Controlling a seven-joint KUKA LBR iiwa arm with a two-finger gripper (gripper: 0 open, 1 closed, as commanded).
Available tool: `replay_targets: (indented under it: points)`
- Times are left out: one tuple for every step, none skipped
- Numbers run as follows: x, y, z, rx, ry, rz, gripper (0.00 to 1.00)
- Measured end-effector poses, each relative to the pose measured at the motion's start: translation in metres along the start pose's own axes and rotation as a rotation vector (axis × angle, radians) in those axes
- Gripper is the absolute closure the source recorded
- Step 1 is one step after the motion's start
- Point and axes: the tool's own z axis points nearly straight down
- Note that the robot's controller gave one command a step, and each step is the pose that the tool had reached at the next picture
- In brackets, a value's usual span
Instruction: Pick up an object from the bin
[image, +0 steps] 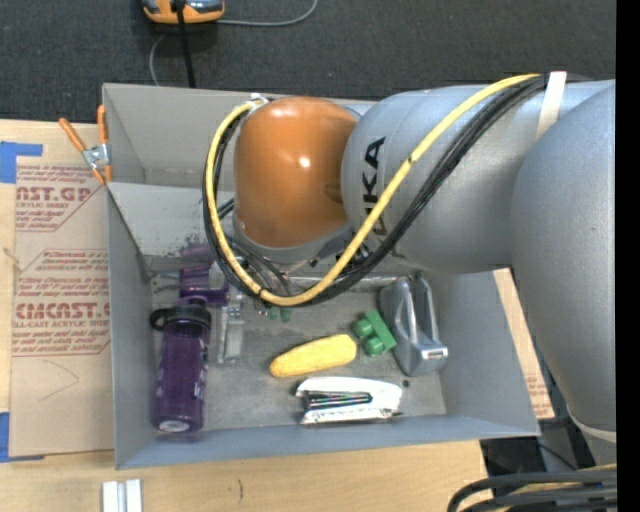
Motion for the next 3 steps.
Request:
replay_targets:
  points:
    - [-0.001,-0.001,-0.005,-0.001,-0.007,0.002,0.00]
    - [-0.002,-0.001,-0.005,-0.002,-0.007,-0.001,0.00]
    - [-0.008,-0.025,-0.036,0.001,0.001,-0.060,0.00]
